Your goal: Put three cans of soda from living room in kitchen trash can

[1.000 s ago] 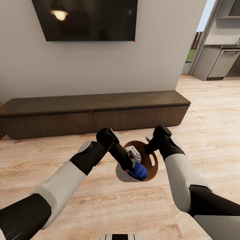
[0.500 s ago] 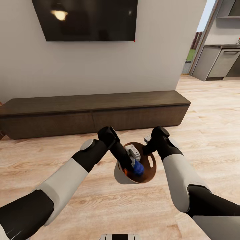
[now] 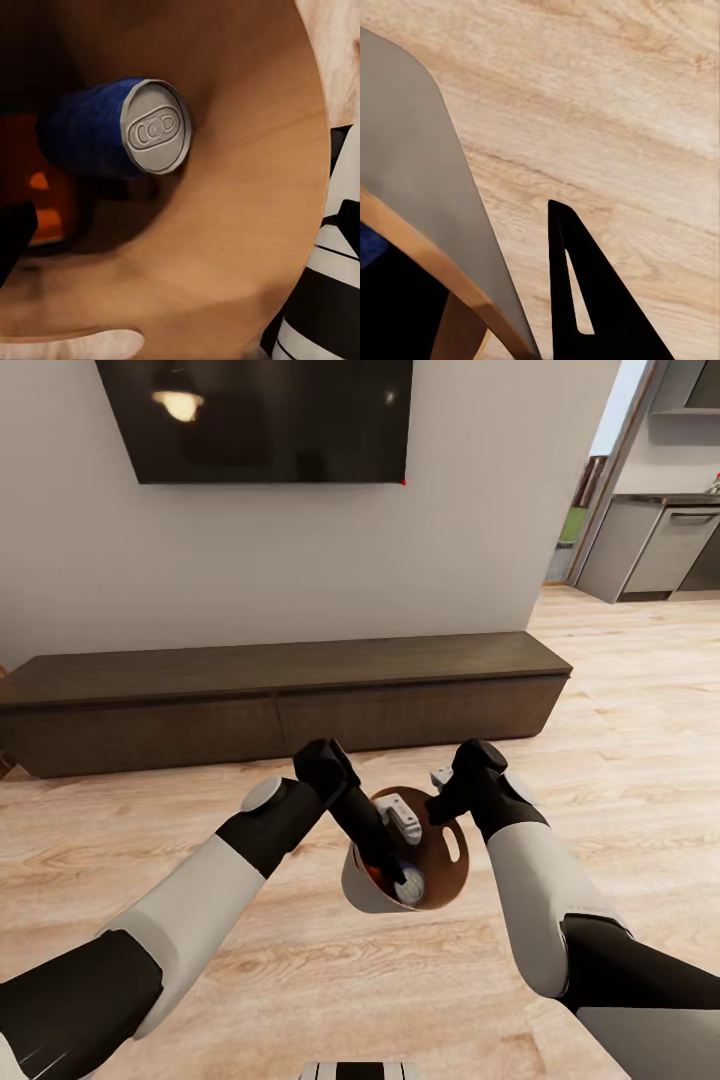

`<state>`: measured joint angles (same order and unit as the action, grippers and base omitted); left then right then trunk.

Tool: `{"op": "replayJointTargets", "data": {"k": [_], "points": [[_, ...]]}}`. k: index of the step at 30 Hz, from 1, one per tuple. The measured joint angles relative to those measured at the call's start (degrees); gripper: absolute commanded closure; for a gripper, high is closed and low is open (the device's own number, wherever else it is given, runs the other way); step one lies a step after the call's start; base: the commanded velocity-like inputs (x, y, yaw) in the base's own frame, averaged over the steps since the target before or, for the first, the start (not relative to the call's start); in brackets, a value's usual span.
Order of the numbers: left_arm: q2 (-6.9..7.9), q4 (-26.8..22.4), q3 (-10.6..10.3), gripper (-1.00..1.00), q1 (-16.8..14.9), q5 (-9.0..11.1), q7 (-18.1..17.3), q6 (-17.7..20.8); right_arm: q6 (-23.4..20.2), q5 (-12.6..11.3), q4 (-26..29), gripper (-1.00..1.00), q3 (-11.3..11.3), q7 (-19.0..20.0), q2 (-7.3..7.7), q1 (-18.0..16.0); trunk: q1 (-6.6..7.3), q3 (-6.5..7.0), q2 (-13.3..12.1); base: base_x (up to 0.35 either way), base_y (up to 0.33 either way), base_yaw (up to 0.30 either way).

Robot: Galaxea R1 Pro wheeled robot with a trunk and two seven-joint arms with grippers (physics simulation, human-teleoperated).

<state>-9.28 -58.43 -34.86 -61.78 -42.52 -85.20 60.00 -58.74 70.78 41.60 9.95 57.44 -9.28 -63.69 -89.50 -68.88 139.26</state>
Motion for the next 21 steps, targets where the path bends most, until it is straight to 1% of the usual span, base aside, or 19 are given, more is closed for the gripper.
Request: {"op": "replayJointTargets", "data": {"k": [2,3,4,5,6,7,8,9,10,11,12,13,14,15,16,17,18,19,21], "points": [[0.48,-1.1,0.03,-1.0,0.1,0.08,0.04,0.0,-0.4,-0.84,-0.01,1.0,0.01,0.08,0.0,0.0,0.0,0.0,0.0,0.0,0.0,0.0],[1.4,-4.1,0.15,-1.0,0.41,-0.47,0.08,0.0,-0.52,-1.56,-0.01,1.0,-0.1,0.1,0.08,-0.02,0.0,0.0,0.0,0.0,0.0,0.0],[1.49,-5.69,0.22,-1.0,0.53,-0.37,-0.18,0.0,-0.85,-2.09,-0.02,1.0,-0.06,0.18,0.09,-0.02,0.0,0.0,0.0,0.0,0.0,0.0],[1.67,-8.98,0.51,-1.0,0.72,-0.17,-1.43,0.0,-0.99,-2.3,-0.02,1.0,-0.05,0.2,0.11,-0.02,0.01,0.01,0.01,0.0,0.0,0.0],[1.82,-10.87,0.78,-1.0,0.87,-0.09,-2.45,0.0,-0.9,-2.17,-0.02,1.0,-0.04,0.19,0.13,-0.02,0.0,0.0,0.0,0.0,0.0,0.0],[2.25,-14.35,1.73,-1.0,1.42,0.11,-4.41,-0.01,-0.72,-1.83,-0.02,1.0,-0.03,0.15,0.17,-0.02,0.01,0.01,0.0,0.0,0.0,0.0],[2.82,-17.69,3.27,-1.0,2.38,0.48,-4.79,0.0,-0.52,-1.52,-0.01,1.0,-0.03,0.11,0.2,-0.02,0.0,0.0,0.0,0.0,0.0,0.0],[3.1,-19.26,4.3,-1.0,3.02,0.96,-4.8,0.0,-0.46,-1.42,-0.01,1.0,-0.03,0.1,0.21,-0.02,0.0,0.0,0.0,0.0,0.0,0.0],[3.5,-21.75,6.66,-1.0,4.24,2.8,-4.8,0.0,-0.53,-1.55,-0.01,1.0,-0.02,0.13,0.22,-0.02,0.0,0.0,0.0,0.0,0.0,0.0],[4.08,-23.57,9.15,-1.0,5.25,6.71,-4.8,0.0,-0.66,-1.77,-0.02,1.0,0.02,0.18,0.22,-0.02,0.0,0.0,0.0,0.0,0.0,0.0],[4.59,-24.25,10.27,-1.0,5.62,9.16,-4.8,0.0,-0.77,-1.95,-0.02,1.0,0.04,0.21,0.22,-0.02,0.0,0.0,0.0,0.0,0.0,0.0],[6.33,-25.16,11.87,-1.0,6.11,14.39,-4.8,0.0,-0.77,-1.96,-0.02,1.0,0.08,0.22,0.23,-0.02,0.0,0.0,0.0,0.0,0.0,0.0],[8.9,-25.76,12.98,-1.0,6.44,20.07,-4.8,0.0,-0.73,-1.89,-0.02,1.0,0.11,0.21,0.25,-0.02,0.0,0.0,0.0,0.0,0.0,0.0],[10.5,-25.98,13.44,-1.0,6.56,23.07,-4.8,0.0,-0.66,-1.77,-0.02,1.0,0.12,0.2,0.27,-0.02,0.0,0.0,0.0,0.0,0.0,0.0],[14.97,-26.39,15.1,-1.0,6.77,31.1,-4.8,0.0,-0.62,-1.68,-0.02,1.0,0.18,0.19,0.29,-0.02,0.0,0.0,0.0,0.0,0.0,0.0],[17.15,-26.48,16.14,-1.0,6.84,33.72,-4.8,0.0,-0.58,-1.64,-0.01,1.0,0.21,0.19,0.3,-0.02,0.0,0.0,0.0,0.0,0.0,0.0],[18.96,-26.55,17.33,-1.0,6.89,36.07,-4.8,0.0,-0.61,-1.68,-0.02,1.0,0.24,0.2,0.31,-0.02,0.0,0.0,0.0,0.0,0.0,0.0],[22.55,-26.63,20.04,-1.0,6.98,40.32,-4.79,0.0,-0.66,-1.75,-0.02,1.0,0.29,0.2,0.31,-0.02,0.0,0.0,0.0,0.0,0.0,0.0],[26.5,-26.59,23.29,-1.0,7.15,44.18,-4.8,0.0,-0.7,-1.84,-0.02,1.0,0.35,0.22,0.32,-0.02,0.0,0.0,0.0,0.0,0.0,0.0]]}}
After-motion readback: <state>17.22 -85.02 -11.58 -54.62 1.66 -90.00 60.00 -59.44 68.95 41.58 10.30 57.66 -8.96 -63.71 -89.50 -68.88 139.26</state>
